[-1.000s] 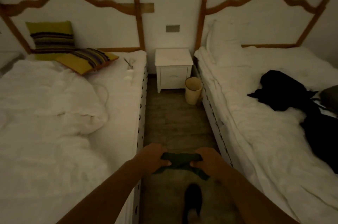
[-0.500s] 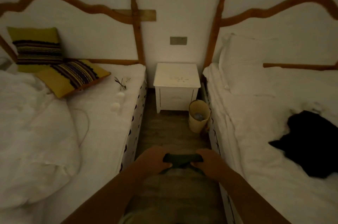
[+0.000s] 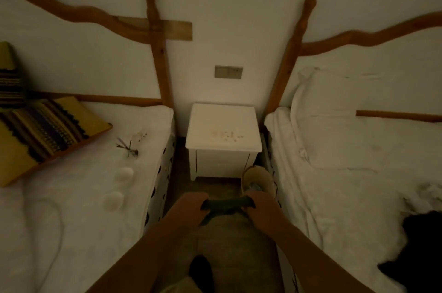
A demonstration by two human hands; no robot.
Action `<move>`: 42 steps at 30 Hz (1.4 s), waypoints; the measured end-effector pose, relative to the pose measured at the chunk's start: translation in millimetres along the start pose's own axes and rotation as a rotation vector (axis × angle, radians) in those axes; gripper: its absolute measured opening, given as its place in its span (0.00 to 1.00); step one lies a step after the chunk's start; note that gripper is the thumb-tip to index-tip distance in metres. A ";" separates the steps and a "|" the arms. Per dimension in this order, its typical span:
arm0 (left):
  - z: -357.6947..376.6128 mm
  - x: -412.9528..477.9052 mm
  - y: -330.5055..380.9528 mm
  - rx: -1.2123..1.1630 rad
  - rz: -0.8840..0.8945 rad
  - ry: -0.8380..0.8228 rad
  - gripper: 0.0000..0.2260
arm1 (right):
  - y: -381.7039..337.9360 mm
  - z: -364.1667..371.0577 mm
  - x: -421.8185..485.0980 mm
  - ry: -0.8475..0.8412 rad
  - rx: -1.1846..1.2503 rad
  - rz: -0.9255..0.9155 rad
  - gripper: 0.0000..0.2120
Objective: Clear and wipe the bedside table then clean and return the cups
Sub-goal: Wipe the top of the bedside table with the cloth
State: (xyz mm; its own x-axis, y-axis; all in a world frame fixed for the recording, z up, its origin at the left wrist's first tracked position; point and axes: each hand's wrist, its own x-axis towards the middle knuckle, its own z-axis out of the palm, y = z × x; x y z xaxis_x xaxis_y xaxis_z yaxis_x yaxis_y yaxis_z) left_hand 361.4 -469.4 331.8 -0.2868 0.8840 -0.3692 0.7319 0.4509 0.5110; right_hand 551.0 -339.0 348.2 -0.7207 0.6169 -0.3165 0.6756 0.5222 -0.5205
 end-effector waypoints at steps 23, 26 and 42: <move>-77.5 425.0 -124.7 -0.273 -0.356 0.063 0.09 | 92.1 -12.2 497.2 -0.075 0.137 0.136 0.06; -64.1 472.6 -158.4 -0.352 -0.412 0.098 0.07 | 111.0 19.2 556.4 -0.120 0.108 0.167 0.06; 20.8 563.2 -234.7 0.075 -0.003 0.177 0.26 | 129.7 134.4 574.4 0.221 -0.150 0.062 0.21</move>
State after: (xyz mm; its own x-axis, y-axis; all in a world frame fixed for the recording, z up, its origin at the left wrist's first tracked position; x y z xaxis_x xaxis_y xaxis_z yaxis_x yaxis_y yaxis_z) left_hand 41.0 -80.0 -12.2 -0.3890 0.8934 -0.2248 0.7730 0.4493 0.4480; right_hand 203.8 3.9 -7.6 -0.6366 0.7554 -0.1551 0.7450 0.5505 -0.3768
